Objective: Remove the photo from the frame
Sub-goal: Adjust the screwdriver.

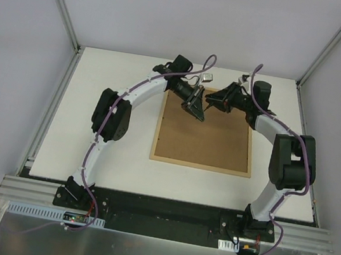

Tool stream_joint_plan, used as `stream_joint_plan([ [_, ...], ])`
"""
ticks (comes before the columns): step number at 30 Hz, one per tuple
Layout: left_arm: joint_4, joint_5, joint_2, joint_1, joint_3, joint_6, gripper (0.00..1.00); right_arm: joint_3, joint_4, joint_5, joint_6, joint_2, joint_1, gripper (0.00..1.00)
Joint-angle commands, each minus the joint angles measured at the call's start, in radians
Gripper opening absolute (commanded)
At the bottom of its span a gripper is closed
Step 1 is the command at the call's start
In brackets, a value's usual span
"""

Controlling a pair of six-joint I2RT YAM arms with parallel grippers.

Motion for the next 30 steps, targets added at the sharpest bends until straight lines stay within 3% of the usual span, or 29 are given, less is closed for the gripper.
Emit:
stream_joint_plan([
  [1,0.026,0.065,-0.118,-0.005,-0.063,0.041,0.0,0.092,-0.182,-0.097,-0.22,-0.055,0.004,0.3],
  [2,0.017,0.066,-0.136,0.003,-0.084,0.067,0.0,0.155,-0.372,-0.097,-0.367,-0.055,0.004,0.38],
  [5,-0.075,0.05,-0.191,0.023,-0.13,0.188,0.0,0.316,-0.838,-0.102,-0.741,-0.039,0.002,0.45],
  [9,-0.218,0.028,-0.245,0.024,-0.178,0.36,0.0,0.451,-1.21,-0.143,-1.064,0.003,-0.007,0.5],
  [13,-0.359,-0.004,-0.244,0.006,-0.166,0.49,0.0,0.53,-1.451,-0.191,-1.285,0.037,0.013,0.51],
  [17,-0.433,-0.015,-0.23,-0.017,-0.143,0.559,0.0,0.533,-1.525,-0.197,-1.391,0.049,0.059,0.51],
  [26,-0.467,-0.026,-0.224,-0.04,-0.126,0.581,0.0,0.565,-1.581,-0.269,-1.436,0.075,0.139,0.5],
  [30,-0.476,-0.026,-0.227,-0.048,-0.127,0.587,0.0,0.585,-1.582,-0.306,-1.424,0.099,0.148,0.44],
])
